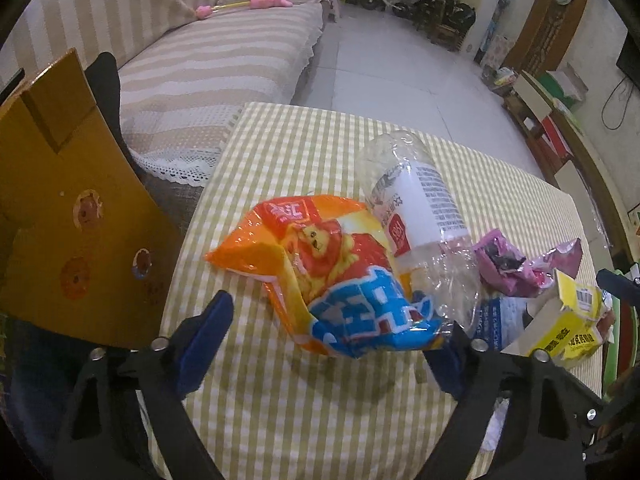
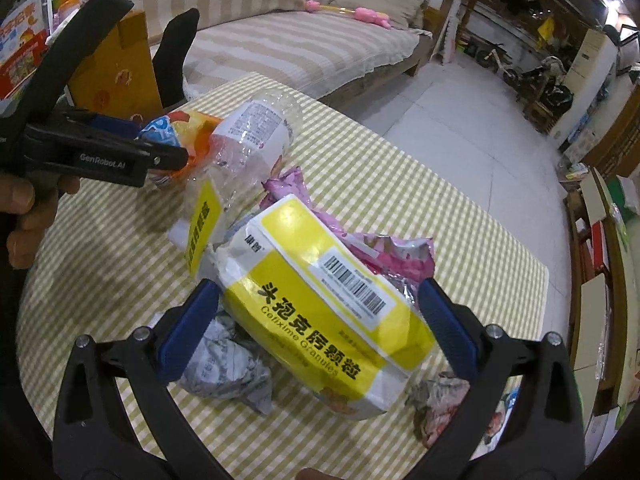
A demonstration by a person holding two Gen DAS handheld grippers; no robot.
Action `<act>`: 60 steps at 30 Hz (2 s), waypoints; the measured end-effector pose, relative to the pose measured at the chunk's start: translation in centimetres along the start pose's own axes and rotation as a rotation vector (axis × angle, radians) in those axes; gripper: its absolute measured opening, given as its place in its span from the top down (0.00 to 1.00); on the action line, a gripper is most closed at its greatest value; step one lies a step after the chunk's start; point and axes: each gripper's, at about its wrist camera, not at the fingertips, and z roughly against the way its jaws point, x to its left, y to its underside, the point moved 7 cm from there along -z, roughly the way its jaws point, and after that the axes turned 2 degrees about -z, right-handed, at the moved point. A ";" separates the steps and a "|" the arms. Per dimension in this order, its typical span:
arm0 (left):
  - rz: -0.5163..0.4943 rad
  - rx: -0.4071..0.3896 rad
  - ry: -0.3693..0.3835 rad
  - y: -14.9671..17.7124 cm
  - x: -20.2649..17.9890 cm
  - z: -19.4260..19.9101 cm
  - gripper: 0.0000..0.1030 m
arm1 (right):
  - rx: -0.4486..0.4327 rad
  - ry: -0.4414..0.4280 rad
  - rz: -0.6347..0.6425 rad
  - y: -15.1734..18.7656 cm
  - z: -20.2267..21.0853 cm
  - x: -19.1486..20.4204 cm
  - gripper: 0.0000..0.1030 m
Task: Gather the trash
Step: 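Grasp the orange snack bag with the left tool while the right tool grasps the yellow box, then lift the orange snack bag with the left tool while the right tool lifts the yellow box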
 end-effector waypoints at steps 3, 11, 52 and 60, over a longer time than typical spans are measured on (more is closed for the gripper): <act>-0.006 -0.001 -0.004 0.2 -0.2 0.0 0.36 | 0.013 -0.013 0.025 0.2 -0.2 0.3 0.05; -0.021 0.002 0.012 0.4 -0.4 0.1 0.59 | 0.045 -0.025 0.100 0.7 -0.4 1.0 0.11; 0.008 -0.082 0.054 1.4 -0.1 5.7 0.62 | 0.043 -0.151 -0.163 1.3 0.9 -3.1 0.12; -0.004 -0.077 0.057 1.6 -0.7 5.6 0.62 | 0.093 -0.060 -0.008 1.5 -1.4 0.3 0.21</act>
